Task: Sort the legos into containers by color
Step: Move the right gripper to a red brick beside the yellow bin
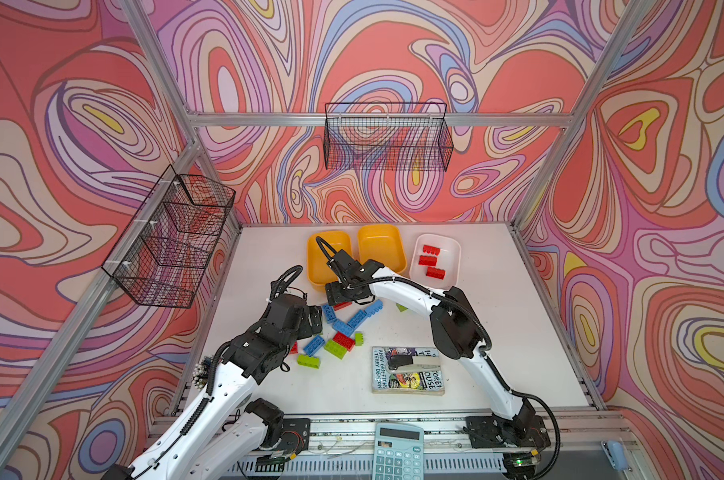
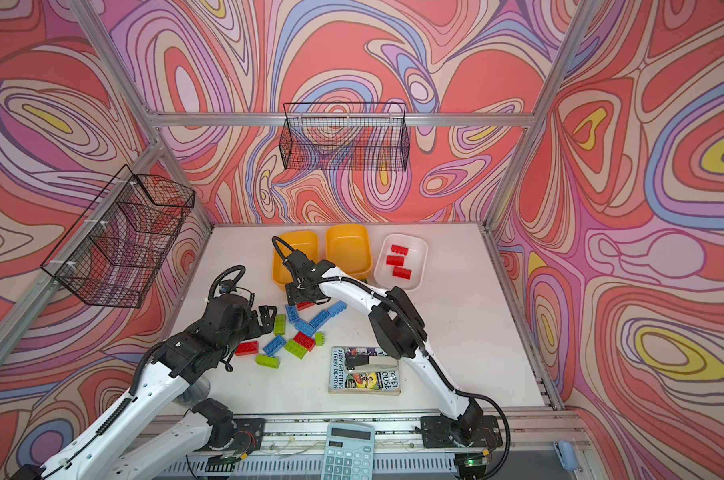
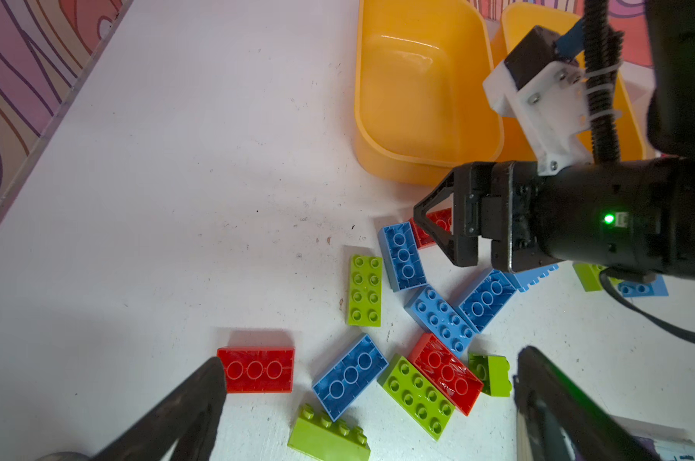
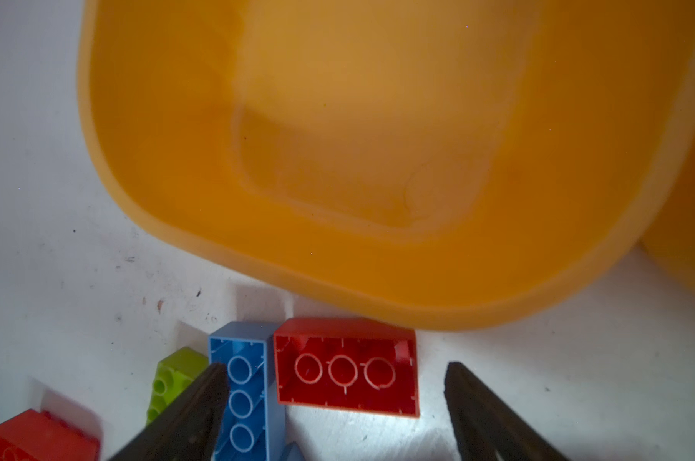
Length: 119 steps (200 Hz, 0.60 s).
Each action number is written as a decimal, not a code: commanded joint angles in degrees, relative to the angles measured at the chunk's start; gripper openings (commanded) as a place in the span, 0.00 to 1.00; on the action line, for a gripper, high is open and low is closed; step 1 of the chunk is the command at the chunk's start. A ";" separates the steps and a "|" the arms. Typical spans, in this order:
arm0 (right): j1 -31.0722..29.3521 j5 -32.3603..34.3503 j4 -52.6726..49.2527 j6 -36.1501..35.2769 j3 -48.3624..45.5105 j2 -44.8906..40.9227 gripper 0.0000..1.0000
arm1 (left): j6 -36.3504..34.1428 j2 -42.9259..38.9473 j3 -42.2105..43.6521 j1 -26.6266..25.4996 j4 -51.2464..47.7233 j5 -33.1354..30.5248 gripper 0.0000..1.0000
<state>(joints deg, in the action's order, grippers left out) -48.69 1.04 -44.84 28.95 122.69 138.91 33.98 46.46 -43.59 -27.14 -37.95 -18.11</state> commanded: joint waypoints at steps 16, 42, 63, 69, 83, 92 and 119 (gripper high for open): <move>-1.30 4.87 -0.86 2.07 0.61 2.08 0.89 | -3.27 -1.19 0.92 1.05 -1.86 -0.20 1.00; -1.26 5.60 -1.55 2.07 0.88 2.82 0.87 | -3.97 -1.19 0.97 1.55 -1.50 0.28 1.00; -1.32 5.75 -1.34 2.13 -0.12 2.53 0.85 | -4.09 -1.46 1.13 1.63 -1.48 0.20 1.00; -1.28 5.73 -1.15 2.12 -0.56 2.35 0.84 | -4.11 -1.54 1.20 1.64 -1.51 0.19 1.00; -1.27 5.72 -0.76 2.15 -1.29 1.83 0.83 | -4.01 -1.63 1.30 1.69 -1.53 0.18 1.00; -1.27 5.86 -0.79 2.05 -1.57 1.72 0.82 | -3.94 -1.59 1.32 1.74 -1.51 0.22 1.00; -1.29 6.28 -1.54 1.72 -1.32 2.38 0.78 | -3.53 -1.55 1.32 1.98 -1.51 0.31 1.00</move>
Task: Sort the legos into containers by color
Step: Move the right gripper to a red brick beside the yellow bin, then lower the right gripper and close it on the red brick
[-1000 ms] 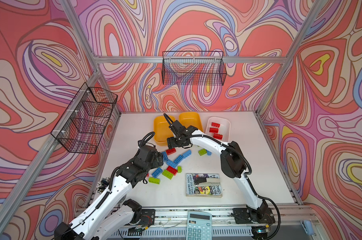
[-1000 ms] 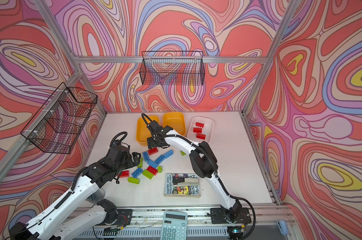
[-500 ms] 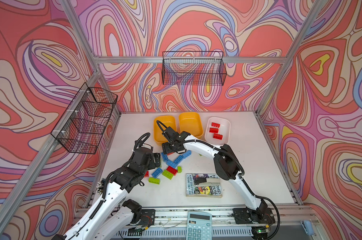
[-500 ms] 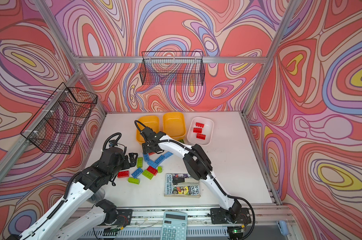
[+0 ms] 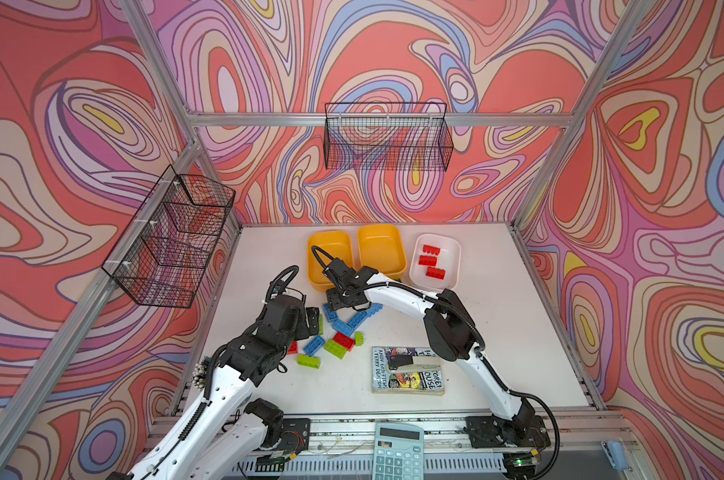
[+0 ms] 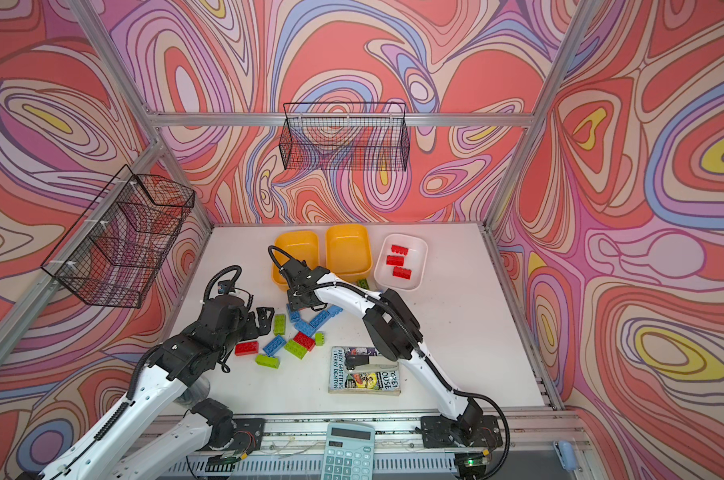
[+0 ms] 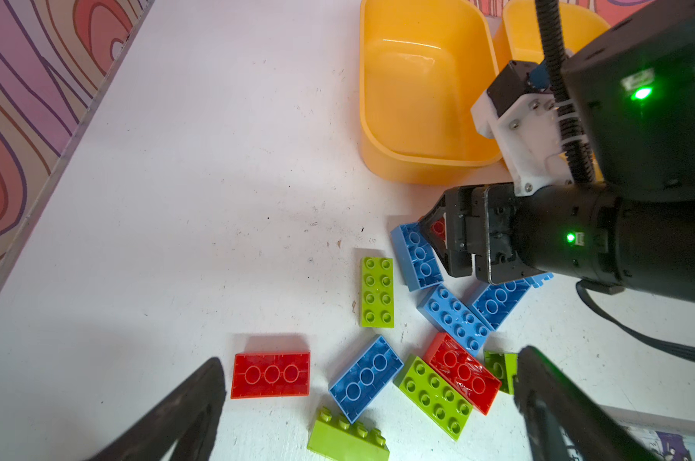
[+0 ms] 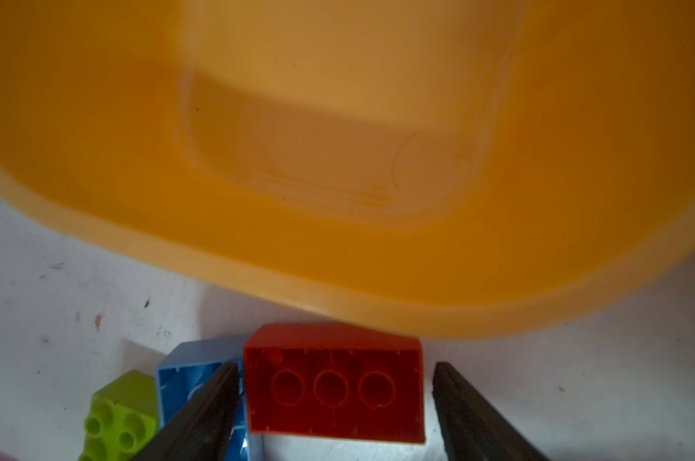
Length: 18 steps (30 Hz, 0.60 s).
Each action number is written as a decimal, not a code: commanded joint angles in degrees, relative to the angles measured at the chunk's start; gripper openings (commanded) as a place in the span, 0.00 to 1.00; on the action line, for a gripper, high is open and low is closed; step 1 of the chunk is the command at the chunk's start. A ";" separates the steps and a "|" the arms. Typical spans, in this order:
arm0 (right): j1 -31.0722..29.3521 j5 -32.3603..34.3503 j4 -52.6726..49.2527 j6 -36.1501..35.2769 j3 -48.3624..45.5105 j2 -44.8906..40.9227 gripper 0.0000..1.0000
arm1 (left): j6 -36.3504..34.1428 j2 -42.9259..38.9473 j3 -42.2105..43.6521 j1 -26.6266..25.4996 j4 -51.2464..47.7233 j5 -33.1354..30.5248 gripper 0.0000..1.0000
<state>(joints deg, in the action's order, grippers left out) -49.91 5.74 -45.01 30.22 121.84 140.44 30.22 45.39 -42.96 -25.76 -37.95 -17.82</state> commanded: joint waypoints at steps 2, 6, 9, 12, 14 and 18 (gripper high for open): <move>-0.06 1.56 -1.45 0.32 -0.46 0.96 0.78 | 0.34 -0.47 0.68 0.63 -1.43 0.08 1.00; -0.06 1.55 -1.30 0.31 -1.06 0.64 0.77 | 0.66 -0.47 0.68 0.68 -1.59 0.10 1.00; -0.08 1.88 -0.86 0.22 -1.91 -0.47 0.77 | 0.88 -0.59 0.68 0.80 -1.60 0.01 1.00; 0.29 2.82 -1.54 0.28 -2.16 -1.42 0.77 | 0.96 -0.48 0.68 0.80 -1.55 0.00 1.00; 0.76 3.37 -2.01 -0.14 -2.70 -2.66 0.79 | 0.92 -0.40 0.60 0.79 -1.60 0.11 1.00; 2.31 3.92 -1.52 -0.25 -5.90 -6.31 0.83 | 0.96 -0.39 0.68 0.82 -1.27 0.31 1.00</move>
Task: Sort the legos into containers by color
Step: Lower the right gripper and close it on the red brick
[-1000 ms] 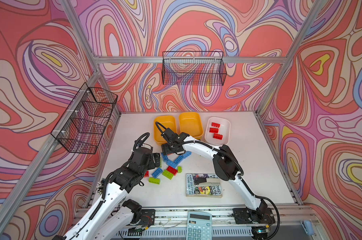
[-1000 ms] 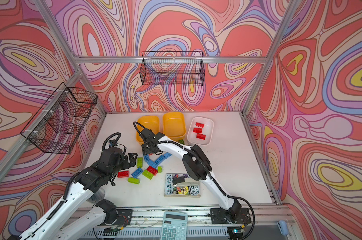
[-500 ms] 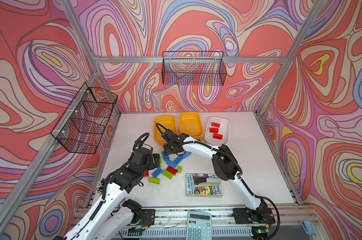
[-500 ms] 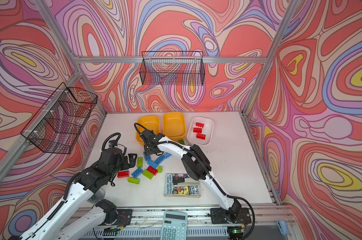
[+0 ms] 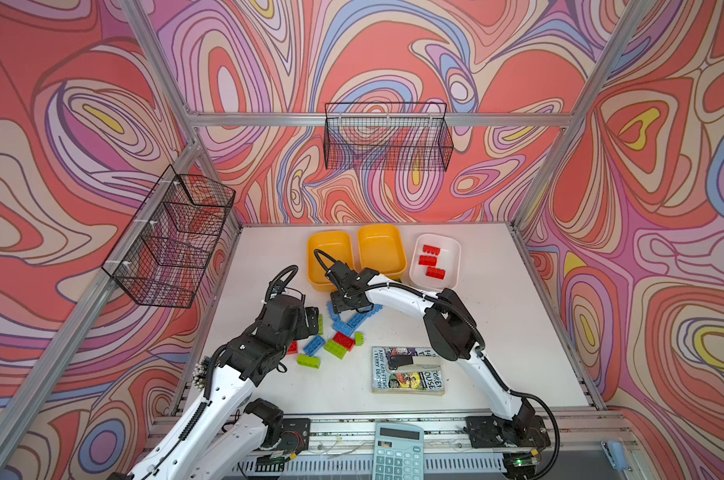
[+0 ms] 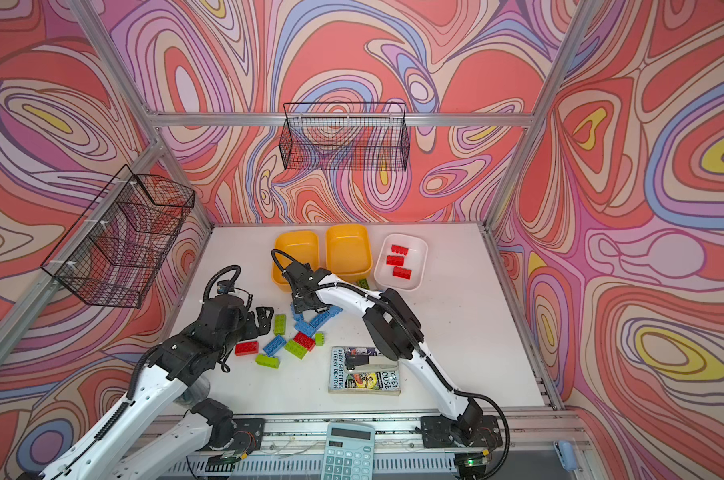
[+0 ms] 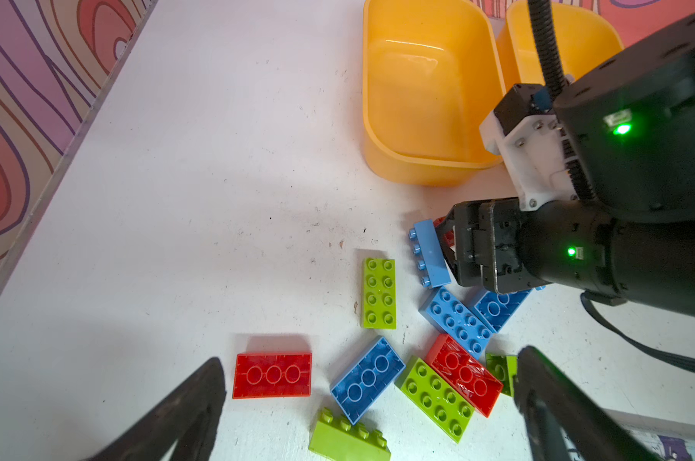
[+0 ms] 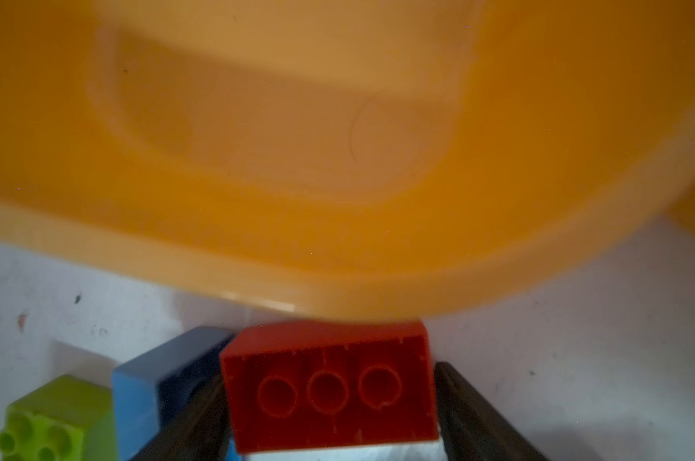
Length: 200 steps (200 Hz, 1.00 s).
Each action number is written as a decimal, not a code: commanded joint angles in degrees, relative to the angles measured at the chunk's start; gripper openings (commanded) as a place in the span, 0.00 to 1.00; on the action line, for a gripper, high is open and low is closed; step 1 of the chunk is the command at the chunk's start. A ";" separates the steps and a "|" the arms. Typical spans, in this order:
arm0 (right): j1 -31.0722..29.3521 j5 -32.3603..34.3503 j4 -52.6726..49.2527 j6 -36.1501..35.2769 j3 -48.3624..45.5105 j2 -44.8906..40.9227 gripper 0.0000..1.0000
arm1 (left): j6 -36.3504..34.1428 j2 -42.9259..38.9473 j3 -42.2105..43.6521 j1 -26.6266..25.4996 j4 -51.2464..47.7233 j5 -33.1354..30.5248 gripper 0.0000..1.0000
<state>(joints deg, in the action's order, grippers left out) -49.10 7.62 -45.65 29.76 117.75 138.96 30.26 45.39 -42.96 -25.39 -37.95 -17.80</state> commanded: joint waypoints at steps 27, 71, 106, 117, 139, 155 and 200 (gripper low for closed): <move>2.43 2.40 -1.06 -0.23 -3.41 -6.69 0.84 | 0.91 -0.12 0.77 0.47 -0.74 0.64 1.00; 2.48 2.14 -1.63 -1.05 -2.33 -6.14 0.87 | 1.12 0.05 0.88 0.46 -0.19 1.05 1.00; 2.43 1.11 -1.83 -2.41 -1.48 -5.14 0.88 | 1.23 -0.29 1.01 0.47 -0.36 1.15 1.00; 2.43 0.55 -1.47 -2.92 -1.43 -4.86 0.89 | 1.35 -0.52 1.11 0.51 -0.46 1.02 1.00; 2.46 -0.30 -1.09 -4.51 -0.87 -3.67 0.88 | 1.78 -1.04 1.29 0.50 -0.77 1.15 1.00; 2.48 -0.81 -0.97 -5.62 -0.26 -2.54 0.87 | 2.08 -1.37 1.46 0.50 -0.96 1.11 1.00; 2.44 -0.97 -2.59 -8.17 4.46 1.41 0.86 | 3.34 -2.41 1.83 0.59 -1.61 0.67 1.00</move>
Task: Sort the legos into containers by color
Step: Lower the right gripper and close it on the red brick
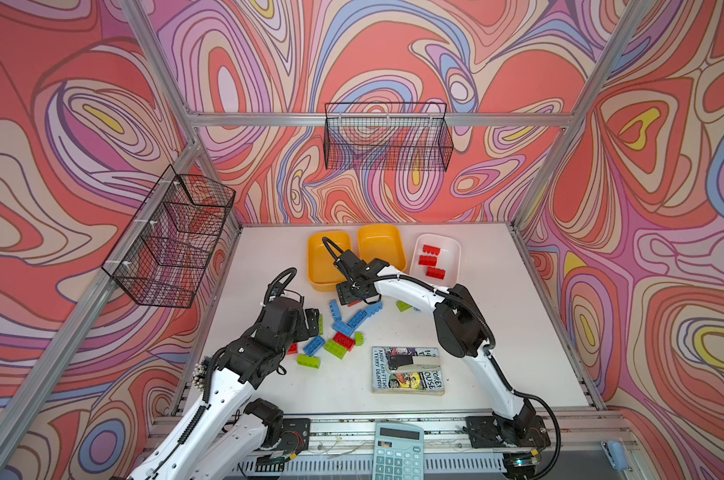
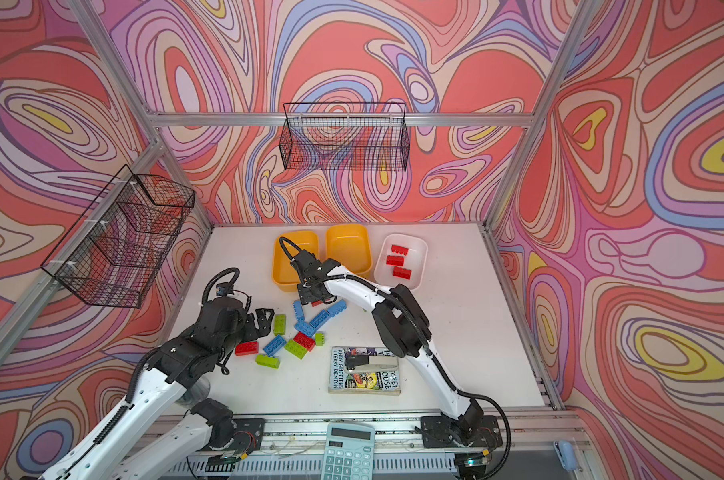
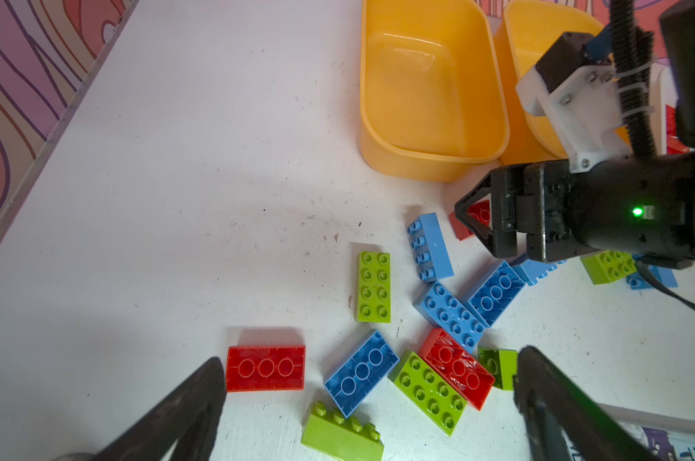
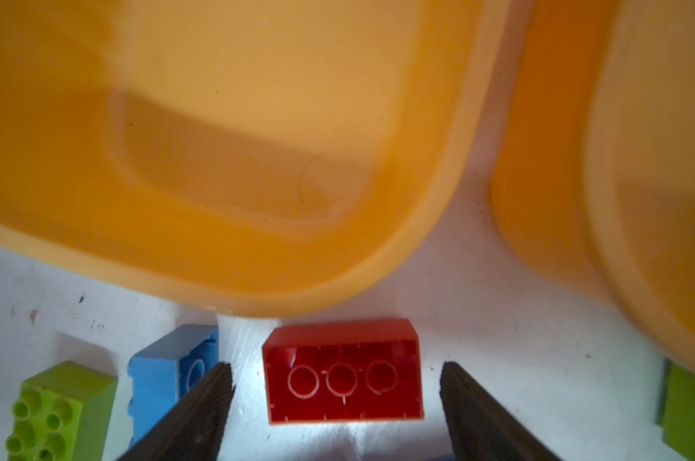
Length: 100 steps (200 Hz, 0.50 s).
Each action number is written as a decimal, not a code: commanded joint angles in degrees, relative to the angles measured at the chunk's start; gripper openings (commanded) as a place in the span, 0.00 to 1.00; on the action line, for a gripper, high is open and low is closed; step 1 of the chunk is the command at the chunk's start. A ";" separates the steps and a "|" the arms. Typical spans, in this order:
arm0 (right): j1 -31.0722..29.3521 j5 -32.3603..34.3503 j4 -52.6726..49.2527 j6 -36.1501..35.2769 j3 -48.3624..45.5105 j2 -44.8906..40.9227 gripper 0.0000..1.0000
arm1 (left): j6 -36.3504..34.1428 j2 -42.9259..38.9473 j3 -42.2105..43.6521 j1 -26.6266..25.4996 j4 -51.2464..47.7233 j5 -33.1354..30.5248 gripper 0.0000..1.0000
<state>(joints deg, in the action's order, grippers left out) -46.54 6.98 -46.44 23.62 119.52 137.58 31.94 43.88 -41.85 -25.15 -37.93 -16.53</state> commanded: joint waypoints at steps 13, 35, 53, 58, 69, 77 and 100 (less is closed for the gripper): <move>-0.12 -0.41 -2.08 -2.25 3.33 3.54 0.86 | 1.99 -1.14 0.80 0.32 -1.95 -0.78 1.00; -0.06 -0.40 -1.75 -2.23 2.30 3.50 0.86 | 2.42 -1.25 0.84 0.35 -2.22 -1.21 1.00; -0.10 0.02 -1.42 -2.24 0.87 3.06 0.84 | 2.83 -1.34 0.80 0.36 -2.32 -1.53 1.00; -0.12 0.17 -1.33 -2.26 0.56 3.03 0.83 | 2.84 -1.34 0.84 0.34 -2.28 -1.53 1.00; -0.11 0.49 -1.40 -2.34 0.27 3.08 0.79 | 2.97 -1.19 0.89 0.31 -2.15 -1.56 1.00; -0.06 0.64 -1.55 -2.35 0.35 3.13 0.75 | 3.12 -0.93 0.89 0.31 -1.89 -1.44 1.00; -0.13 0.62 -1.82 -2.21 0.21 2.89 0.65 | 3.18 0.10 0.89 0.30 -0.89 -0.98 1.00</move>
<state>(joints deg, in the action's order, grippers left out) -46.54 6.81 -47.22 21.47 120.49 140.07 33.85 43.27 -41.60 -25.12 -37.95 -16.93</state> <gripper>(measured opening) 0.684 0.997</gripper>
